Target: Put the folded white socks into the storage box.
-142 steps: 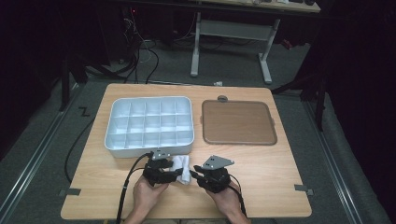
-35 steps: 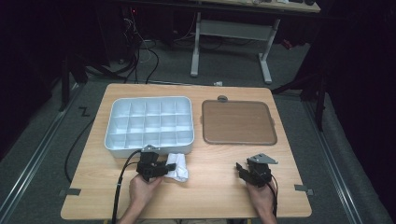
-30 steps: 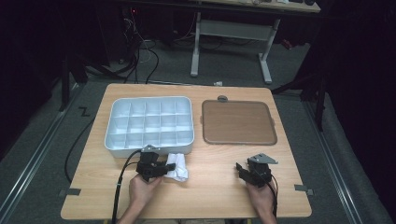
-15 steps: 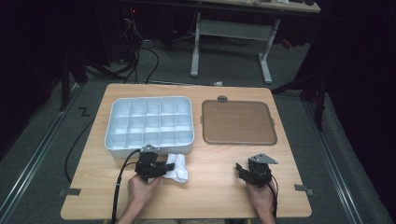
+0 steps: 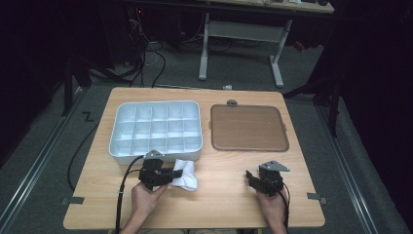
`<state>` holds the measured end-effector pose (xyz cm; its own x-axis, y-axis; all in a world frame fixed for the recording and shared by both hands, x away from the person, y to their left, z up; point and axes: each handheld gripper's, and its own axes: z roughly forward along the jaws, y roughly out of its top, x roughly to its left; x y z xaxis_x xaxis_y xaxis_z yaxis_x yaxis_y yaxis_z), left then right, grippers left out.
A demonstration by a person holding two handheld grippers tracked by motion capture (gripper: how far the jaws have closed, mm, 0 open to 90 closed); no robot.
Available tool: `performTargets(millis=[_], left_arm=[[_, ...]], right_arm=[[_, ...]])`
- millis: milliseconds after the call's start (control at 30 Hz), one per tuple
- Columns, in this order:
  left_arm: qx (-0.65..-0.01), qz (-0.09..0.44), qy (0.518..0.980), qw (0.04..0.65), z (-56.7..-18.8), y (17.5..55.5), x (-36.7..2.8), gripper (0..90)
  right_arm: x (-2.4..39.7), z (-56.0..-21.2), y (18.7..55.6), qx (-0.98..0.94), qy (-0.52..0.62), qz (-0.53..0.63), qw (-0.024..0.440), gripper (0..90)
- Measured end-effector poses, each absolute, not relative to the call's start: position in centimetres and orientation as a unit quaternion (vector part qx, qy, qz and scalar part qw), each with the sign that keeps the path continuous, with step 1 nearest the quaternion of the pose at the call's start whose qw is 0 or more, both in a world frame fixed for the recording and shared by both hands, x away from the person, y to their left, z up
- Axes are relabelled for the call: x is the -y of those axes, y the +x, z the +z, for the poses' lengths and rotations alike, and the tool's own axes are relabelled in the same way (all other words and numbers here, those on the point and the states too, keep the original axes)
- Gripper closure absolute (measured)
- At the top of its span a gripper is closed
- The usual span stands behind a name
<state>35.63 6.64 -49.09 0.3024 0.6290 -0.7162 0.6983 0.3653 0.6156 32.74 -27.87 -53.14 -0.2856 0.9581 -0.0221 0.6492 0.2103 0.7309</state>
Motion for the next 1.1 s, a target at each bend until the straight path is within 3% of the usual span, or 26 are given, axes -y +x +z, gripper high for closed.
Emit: performTargets(millis=[1100], left_arm=[[-0.582, -0.042, 0.529, 0.616, -44.0, 36.6, -10.0, 74.2]], right_arm=[[27.9, -53.2, 32.8, -0.741, 0.540, 0.315, 0.245, 40.6]])
